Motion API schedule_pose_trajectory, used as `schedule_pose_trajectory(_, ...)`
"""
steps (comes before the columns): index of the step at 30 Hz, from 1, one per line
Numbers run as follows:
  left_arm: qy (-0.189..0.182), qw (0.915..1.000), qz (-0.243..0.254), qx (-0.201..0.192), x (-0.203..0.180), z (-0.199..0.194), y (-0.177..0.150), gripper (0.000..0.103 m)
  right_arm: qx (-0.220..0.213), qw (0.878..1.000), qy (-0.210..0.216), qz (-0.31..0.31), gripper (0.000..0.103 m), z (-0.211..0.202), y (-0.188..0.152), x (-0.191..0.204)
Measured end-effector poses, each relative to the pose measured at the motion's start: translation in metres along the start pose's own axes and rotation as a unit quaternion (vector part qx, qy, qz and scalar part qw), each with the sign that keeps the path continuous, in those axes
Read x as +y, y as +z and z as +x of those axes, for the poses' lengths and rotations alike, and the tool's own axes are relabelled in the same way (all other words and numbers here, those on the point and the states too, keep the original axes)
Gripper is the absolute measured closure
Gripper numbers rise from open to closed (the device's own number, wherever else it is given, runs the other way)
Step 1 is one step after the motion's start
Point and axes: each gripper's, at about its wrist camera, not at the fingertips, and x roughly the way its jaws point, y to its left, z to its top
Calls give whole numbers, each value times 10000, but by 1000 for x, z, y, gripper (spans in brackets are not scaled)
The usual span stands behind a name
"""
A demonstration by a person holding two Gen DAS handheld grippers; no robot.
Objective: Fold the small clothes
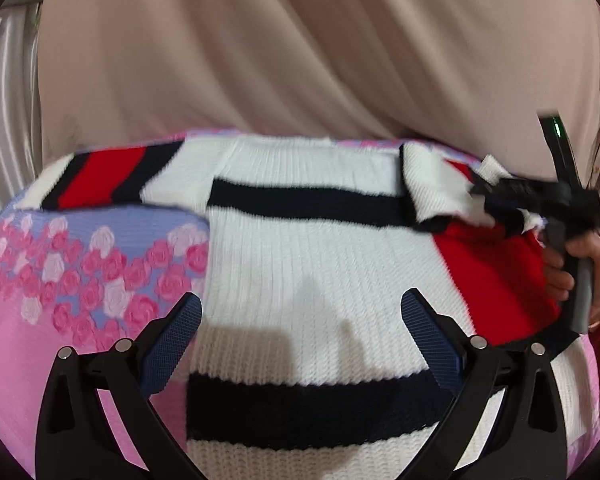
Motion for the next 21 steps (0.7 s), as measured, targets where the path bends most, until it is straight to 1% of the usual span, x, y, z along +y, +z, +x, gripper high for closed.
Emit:
schedule_pose_trajectory(1, -47, 10000, -38, 65, -2, 4, 0, 5, -46, 10000, 32, -66, 60, 2, 4, 7)
schedule_pose_trajectory(2, -122, 9997, -117, 166, -4, 10, 0, 5, 34, 9995, 299, -121, 93, 5, 12, 19)
schedule_pose_trajectory(3, -220, 9992, -223, 243, -7, 15, 2, 5, 2, 9988, 477, -106, 93, 4, 18, 30)
schedule_pose_trajectory(4, -322, 9986, -300, 283, -10, 17, 3, 5, -60, 9970, 758, -139, 94, 3, 27, 47)
schedule_pose_trajectory(5, -412, 9980, -357, 317, -14, 18, 3, 5, -85, 9925, 1179, -296, 97, 3, 38, 73)
schedule_pose_trajectory(6, -516, 9973, -401, 336, -19, 19, 6, 5, -94, 9886, 1436, -434, 97, 2, 44, 93)
schedule_pose_trajectory(8, -532, 9976, -359, 262, -29, 19, 10, 5, -13, 9756, 2060, -762, 97, 1, 52, 138)
schedule_pose_trajectory(9, -509, 9980, -312, 219, -32, 20, 12, 5, 136, 9610, 2554, -1048, 97, 2, 54, 168)
schedule_pose_trajectory(10, -465, 9985, -223, 167, -38, 22, 16, 5, 162, 9569, 2630, -1224, 97, 1, 54, 184)
schedule_pose_trajectory(11, -436, 9988, -160, 147, -43, 26, 20, 5, 134, 9567, 2568, -1365, 96, 0, 54, 194)
schedule_pose_trajectory(12, -437, 9988, -134, 154, -45, 30, 22, 5, -11, 9579, 2429, -1530, 92, -5, 53, 199)
schedule_pose_trajectory(13, -446, 9987, -127, 191, -48, 36, 27, 5, -217, 9604, 2282, -1582, 89, -11, 51, 194)
schedule_pose_trajectory(14, -461, 9986, -139, 228, -49, 43, 31, 5, -422, 9658, 2049, -1534, 78, -16, 49, 182)
schedule_pose_trajectory(15, -453, 9985, -184, 260, -47, 49, 35, 5, -580, 9715, 1793, -1437, 64, -29, 48, 159)
schedule_pose_trajectory(16, -448, 9984, -224, 272, -44, 53, 38, 5, -760, 9787, 1400, -1296, 60, -33, 44, 134)
schedule_pose_trajectory(17, -438, 9982, -273, 295, -39, 59, 41, 5, -853, 9835, 1061, -1191, 57, -38, 40, 118)
schedule_pose_trajectory(18, -351, 9982, -349, 335, -32, 66, 45, 5, -921, 9891, 538, -1011, 56, -41, 30, 81)
schedule_pose_trajectory(19, -326, 9979, -428, 357, -26, 71, 48, 5, -921, 9908, 347, -927, 56, -43, 25, 64)
schedule_pose_trajectory(21, -283, 9971, -568, 417, -14, 85, 55, 5, -838, 9941, -278, -625, 55, -46, -2, 8)
